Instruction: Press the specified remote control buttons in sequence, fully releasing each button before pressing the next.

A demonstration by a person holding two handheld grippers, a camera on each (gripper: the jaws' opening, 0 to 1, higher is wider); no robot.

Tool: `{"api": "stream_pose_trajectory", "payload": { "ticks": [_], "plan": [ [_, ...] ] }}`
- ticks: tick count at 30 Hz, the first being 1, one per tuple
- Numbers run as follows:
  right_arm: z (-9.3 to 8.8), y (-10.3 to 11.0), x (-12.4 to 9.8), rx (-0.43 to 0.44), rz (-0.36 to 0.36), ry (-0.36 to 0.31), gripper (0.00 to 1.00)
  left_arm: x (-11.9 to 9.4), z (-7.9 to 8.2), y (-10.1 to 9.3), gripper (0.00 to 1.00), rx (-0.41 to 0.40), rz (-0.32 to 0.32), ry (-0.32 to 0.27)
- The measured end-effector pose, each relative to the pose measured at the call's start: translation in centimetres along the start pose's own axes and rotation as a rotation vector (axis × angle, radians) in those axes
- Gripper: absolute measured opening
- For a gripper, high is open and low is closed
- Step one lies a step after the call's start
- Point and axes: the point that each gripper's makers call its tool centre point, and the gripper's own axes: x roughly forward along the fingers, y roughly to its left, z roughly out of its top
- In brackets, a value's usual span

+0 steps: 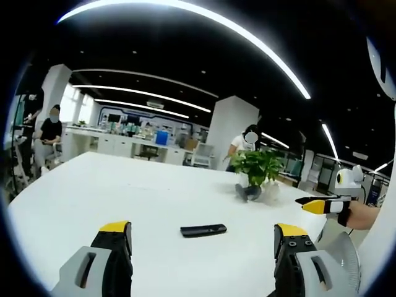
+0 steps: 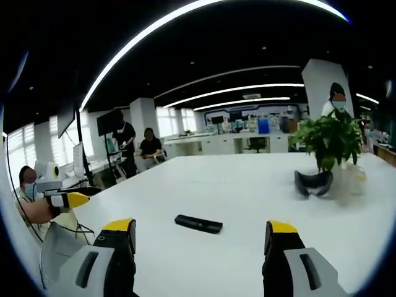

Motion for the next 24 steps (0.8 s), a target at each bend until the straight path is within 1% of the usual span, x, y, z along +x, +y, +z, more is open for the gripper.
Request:
{"api": "stream_pose_trajectory", "payload": {
  "ticks": [3, 6, 10, 14, 19, 24],
  "plan": [
    [0.6, 0.0, 0.7, -0.008, 0.006, -0.007, 0.85, 0.7, 0.5, 0.3, 0.99, 0.001, -0.001, -0.010],
    [1.1, 0.3, 1.0, -0.011, 0.012, -0.019, 0.85, 1.0, 0.7, 0.1, 0.99, 0.003, -0.006, -0.015],
    [1.0, 0.8, 0.8, -0.012, 0.021, -0.017, 0.85, 1.1, 0.7, -0.2, 0.99, 0.017, -0.026, -0.007],
    [0.5, 1.6, 0.0, -0.026, 0.034, -0.002, 0.85, 0.7, 0.7, -0.5, 0.99, 0.027, -0.038, -0.002],
    [-0.4, 1.9, -1.3, -0.010, 0.024, -0.005, 0.83, -0.3, -0.5, -1.1, 0.99, 0.012, -0.038, 0.018],
    [-1.6, 2.3, -2.1, 0.013, 0.014, 0.011, 0.83, -1.1, -1.7, -1.8, 0.99, 0.008, -0.045, 0.051]
  ]
}}
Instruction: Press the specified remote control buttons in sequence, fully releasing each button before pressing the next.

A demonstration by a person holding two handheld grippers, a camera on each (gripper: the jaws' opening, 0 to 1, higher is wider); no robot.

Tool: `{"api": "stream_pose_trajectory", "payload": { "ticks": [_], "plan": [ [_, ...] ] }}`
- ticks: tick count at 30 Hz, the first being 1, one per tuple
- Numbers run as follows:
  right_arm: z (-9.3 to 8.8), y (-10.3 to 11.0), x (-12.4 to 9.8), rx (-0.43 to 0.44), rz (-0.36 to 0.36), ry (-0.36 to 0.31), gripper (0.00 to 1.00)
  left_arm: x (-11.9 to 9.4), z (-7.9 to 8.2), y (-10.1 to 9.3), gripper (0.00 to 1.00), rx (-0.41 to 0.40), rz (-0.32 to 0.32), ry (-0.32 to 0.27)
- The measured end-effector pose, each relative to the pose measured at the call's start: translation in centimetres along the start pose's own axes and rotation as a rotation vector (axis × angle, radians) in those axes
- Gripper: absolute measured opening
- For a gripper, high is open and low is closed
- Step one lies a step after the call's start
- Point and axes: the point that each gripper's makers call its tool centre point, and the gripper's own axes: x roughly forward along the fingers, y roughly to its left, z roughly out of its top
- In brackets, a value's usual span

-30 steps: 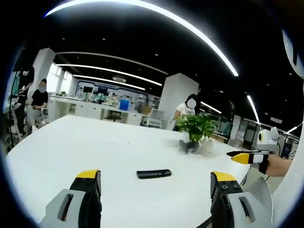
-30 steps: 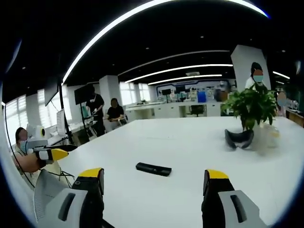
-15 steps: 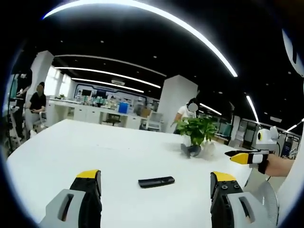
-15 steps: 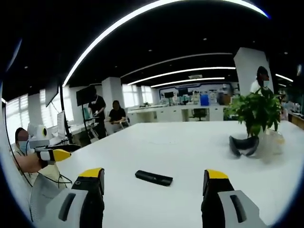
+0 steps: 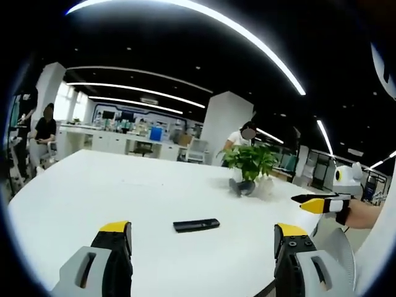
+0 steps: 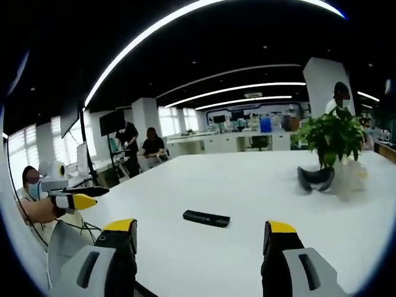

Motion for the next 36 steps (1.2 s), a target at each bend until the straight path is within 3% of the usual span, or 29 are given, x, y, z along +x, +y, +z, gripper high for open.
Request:
{"api": "stream_pose_trajectory", "payload": {
  "ticks": [13, 22, 25, 27, 36],
  "plan": [
    [-0.3, 0.6, -1.0, -0.011, 0.002, 0.008, 0.83, -0.7, -0.2, -1.1, 0.99, 0.004, -0.014, 0.013],
    [0.1, -0.3, -0.8, -0.009, -0.006, 0.003, 0.81, 0.4, -0.1, -0.7, 0.99, 0.023, -0.020, 0.036],
    [0.2, -0.7, -0.5, -0.011, -0.011, 0.003, 0.81, 1.2, -0.6, -0.7, 1.00, 0.032, -0.045, 0.078],
    [0.3, -1.0, -0.2, -0.015, -0.013, 0.006, 0.81, 2.0, -1.8, -0.8, 1.00, 0.021, -0.085, 0.148],
    [0.1, -2.3, 1.9, -0.023, -0.013, 0.031, 0.78, 5.1, -3.6, 0.7, 1.00, 0.051, -0.125, 0.298]
  ]
}}
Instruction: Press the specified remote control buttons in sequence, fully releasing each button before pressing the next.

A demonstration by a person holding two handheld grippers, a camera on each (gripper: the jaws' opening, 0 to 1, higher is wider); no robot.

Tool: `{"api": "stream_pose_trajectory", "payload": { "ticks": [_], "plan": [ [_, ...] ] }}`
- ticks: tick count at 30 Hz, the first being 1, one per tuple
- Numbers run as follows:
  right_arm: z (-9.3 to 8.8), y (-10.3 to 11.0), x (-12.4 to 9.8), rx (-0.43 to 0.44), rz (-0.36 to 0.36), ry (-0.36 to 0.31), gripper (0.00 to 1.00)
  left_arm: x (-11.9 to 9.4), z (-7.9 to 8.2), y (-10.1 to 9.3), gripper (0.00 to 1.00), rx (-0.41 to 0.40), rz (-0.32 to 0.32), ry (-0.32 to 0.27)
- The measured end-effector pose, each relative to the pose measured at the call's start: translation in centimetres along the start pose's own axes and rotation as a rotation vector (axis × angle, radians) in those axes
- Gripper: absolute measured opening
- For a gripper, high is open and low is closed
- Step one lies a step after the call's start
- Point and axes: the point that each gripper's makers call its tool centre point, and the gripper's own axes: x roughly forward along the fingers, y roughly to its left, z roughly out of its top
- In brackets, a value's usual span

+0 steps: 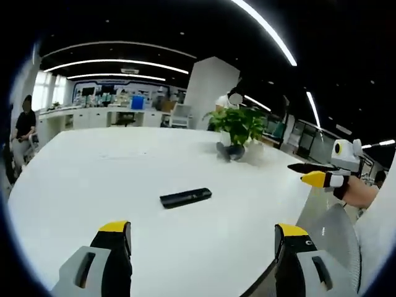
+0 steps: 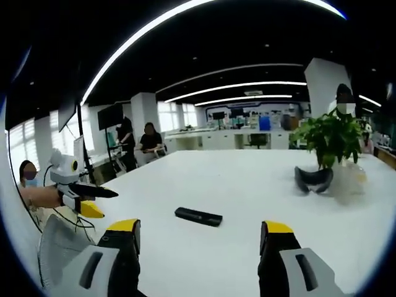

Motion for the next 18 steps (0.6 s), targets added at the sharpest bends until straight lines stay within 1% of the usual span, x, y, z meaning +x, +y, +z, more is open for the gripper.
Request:
{"api": "stream_pose_trajectory", "payload": {
  "ticks": [4, 6, 8, 9, 10, 11, 13, 14, 15, 16, 18],
  "plan": [
    [0.1, 0.0, 0.6, -0.005, 0.002, 0.000, 0.78, 1.2, -0.2, 0.8, 1.00, 0.035, -0.027, 0.063],
    [-0.2, 0.2, 0.8, -0.014, 0.006, 0.010, 0.78, 2.0, -0.5, 1.2, 1.00, 0.085, -0.048, 0.113],
    [-0.6, 0.4, 0.9, -0.016, 0.013, 0.024, 0.77, 2.9, -0.9, 1.7, 1.00, 0.135, -0.066, 0.164],
    [-1.1, 0.6, 0.9, -0.014, 0.019, 0.039, 0.77, 3.5, -1.1, 1.9, 1.00, 0.168, -0.079, 0.203],
    [-1.3, 0.6, 0.9, -0.013, 0.020, 0.047, 0.77, 3.9, -1.1, 2.1, 1.00, 0.193, -0.082, 0.209],
    [-1.8, 0.7, 0.8, -0.012, 0.023, 0.065, 0.77, 4.5, -1.2, 2.3, 0.99, 0.224, -0.094, 0.234],
    [-2.4, 0.7, 0.7, -0.015, 0.024, 0.087, 0.76, 5.3, -1.5, 2.6, 0.99, 0.262, -0.113, 0.269],
    [-2.6, 0.7, 0.7, -0.016, 0.025, 0.095, 0.76, 5.9, -1.8, 2.8, 0.99, 0.289, -0.127, 0.302],
    [-2.8, 0.7, 0.6, -0.017, 0.027, 0.103, 0.76, 6.3, -2.0, 2.9, 0.98, 0.303, -0.135, 0.322],
    [-3.1, 0.7, 0.6, -0.020, 0.029, 0.114, 0.75, 6.9, -2.3, 2.9, 0.98, 0.323, -0.154, 0.341],
    [-3.5, 0.5, 0.6, -0.022, 0.029, 0.133, 0.74, 7.9, -2.6, 2.9, 0.98, 0.341, -0.195, 0.359]
  ]
}}
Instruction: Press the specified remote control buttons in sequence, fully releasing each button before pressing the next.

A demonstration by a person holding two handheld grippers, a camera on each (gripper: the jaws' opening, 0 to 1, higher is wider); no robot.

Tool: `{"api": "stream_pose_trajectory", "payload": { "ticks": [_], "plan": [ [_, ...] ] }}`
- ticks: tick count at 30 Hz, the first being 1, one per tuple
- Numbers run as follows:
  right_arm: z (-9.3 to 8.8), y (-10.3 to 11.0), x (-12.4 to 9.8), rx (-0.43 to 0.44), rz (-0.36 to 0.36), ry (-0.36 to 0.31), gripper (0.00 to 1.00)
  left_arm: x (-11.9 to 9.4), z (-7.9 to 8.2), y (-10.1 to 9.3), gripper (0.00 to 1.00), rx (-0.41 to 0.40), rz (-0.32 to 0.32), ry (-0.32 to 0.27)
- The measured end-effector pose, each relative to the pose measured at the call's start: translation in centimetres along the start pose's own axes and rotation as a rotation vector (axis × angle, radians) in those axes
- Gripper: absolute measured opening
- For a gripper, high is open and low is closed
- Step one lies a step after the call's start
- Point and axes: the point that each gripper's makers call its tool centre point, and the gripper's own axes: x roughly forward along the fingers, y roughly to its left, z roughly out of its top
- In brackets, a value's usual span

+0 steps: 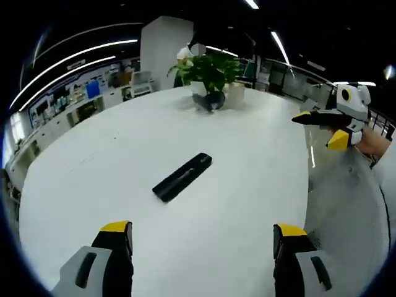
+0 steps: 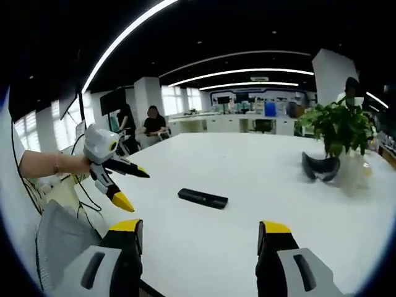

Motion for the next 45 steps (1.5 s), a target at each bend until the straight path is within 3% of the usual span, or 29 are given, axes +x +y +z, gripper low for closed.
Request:
{"api": "stream_pose_trajectory", "payload": {
  "ticks": [2, 5, 13, 17, 30, 45],
  "plan": [
    [-0.1, -0.1, 0.1, -0.002, 0.002, 0.007, 0.74, 0.8, -0.6, 0.2, 0.97, 0.006, -0.034, 0.052],
    [-0.2, -0.2, 0.3, -0.018, 0.006, 0.025, 0.73, 2.3, -1.1, 1.3, 0.96, 0.077, -0.048, 0.124],
    [-1.9, -0.1, 1.2, -0.139, 0.008, 0.127, 0.70, 5.0, -0.3, 2.8, 0.94, 0.131, -0.084, 0.194],
    [-2.2, 0.2, 1.2, -0.165, 0.018, 0.138, 0.60, 5.9, 0.1, 3.5, 0.94, 0.225, -0.083, 0.245],
    [-3.5, -0.1, 1.9, -0.158, 0.033, 0.199, 0.56, 9.4, 2.4, 5.8, 0.89, 0.266, -0.098, 0.260],
    [-4.5, 0.0, 2.5, -0.168, 0.044, 0.246, 0.48, 12.2, 3.5, 5.3, 0.77, 0.353, -0.141, 0.292]
  ]
}}
